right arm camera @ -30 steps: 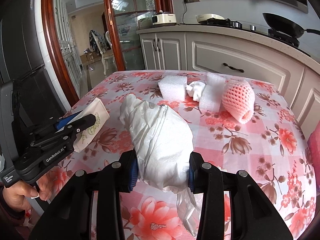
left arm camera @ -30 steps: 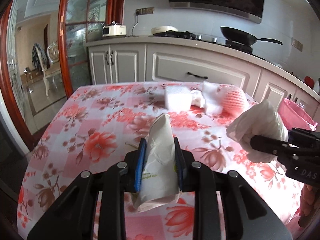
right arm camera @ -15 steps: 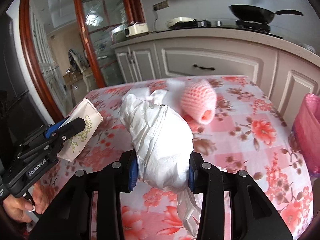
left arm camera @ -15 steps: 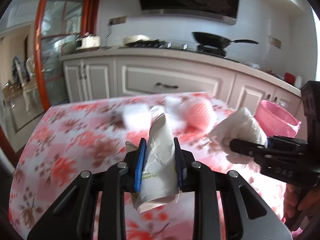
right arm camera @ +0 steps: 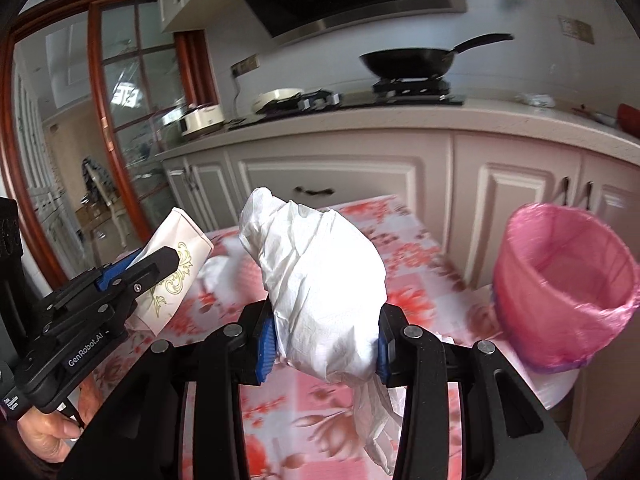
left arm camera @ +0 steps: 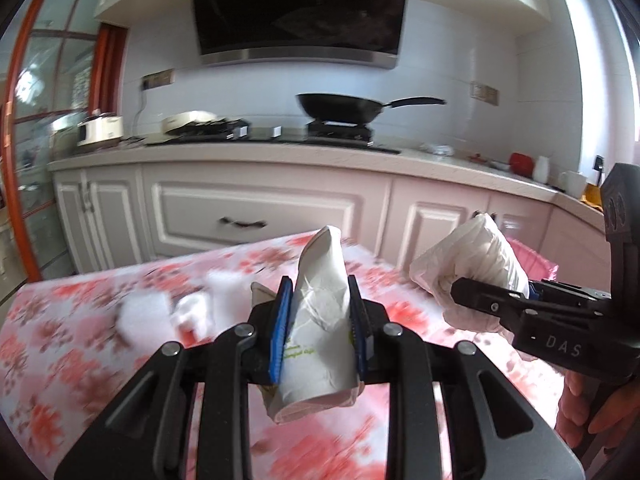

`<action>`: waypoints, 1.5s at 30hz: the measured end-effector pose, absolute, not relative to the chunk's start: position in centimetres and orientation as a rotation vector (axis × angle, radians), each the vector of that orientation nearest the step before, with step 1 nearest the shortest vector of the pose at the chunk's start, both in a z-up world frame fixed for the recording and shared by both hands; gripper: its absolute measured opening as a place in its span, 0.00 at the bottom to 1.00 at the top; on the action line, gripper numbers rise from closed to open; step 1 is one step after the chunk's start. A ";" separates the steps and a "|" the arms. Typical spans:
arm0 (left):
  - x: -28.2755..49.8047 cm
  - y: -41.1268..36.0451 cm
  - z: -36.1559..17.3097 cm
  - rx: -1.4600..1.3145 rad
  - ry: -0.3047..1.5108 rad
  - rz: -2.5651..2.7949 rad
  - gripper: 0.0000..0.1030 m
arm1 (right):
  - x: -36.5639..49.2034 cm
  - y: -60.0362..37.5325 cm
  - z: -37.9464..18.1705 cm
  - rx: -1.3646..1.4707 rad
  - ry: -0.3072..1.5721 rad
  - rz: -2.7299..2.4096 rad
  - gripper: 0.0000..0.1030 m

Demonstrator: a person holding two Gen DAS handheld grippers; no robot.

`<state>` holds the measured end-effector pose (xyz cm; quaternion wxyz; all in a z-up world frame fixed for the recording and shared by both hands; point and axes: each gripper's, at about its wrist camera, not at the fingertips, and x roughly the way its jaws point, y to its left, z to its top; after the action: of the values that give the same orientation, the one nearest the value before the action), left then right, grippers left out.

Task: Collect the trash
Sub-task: 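Carry the packet with the left tool while the right carries the bag toward the pink bin, then open both tools over the pink bin to drop the packet and bag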

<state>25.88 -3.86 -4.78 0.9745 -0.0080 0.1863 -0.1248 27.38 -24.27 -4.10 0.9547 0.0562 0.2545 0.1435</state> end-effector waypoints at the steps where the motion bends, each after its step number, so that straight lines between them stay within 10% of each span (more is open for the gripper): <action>1: 26.5 -4.8 -4.5 -0.014 0.367 -0.273 0.25 | 27.5 -24.9 -3.9 0.114 0.506 0.274 0.36; 40: 44.9 -35.4 -5.5 0.014 0.349 -0.788 0.26 | 34.7 -51.7 -5.4 0.130 0.401 -0.139 0.43; 45: 45.7 -35.8 -6.2 -0.002 0.344 -0.767 0.46 | 34.8 -52.7 -5.8 0.150 0.410 -0.142 0.48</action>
<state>45.74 -35.79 -6.22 0.9130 -0.0009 0.1669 -0.3723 34.83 -52.74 -5.81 0.9737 0.0745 0.2032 -0.0704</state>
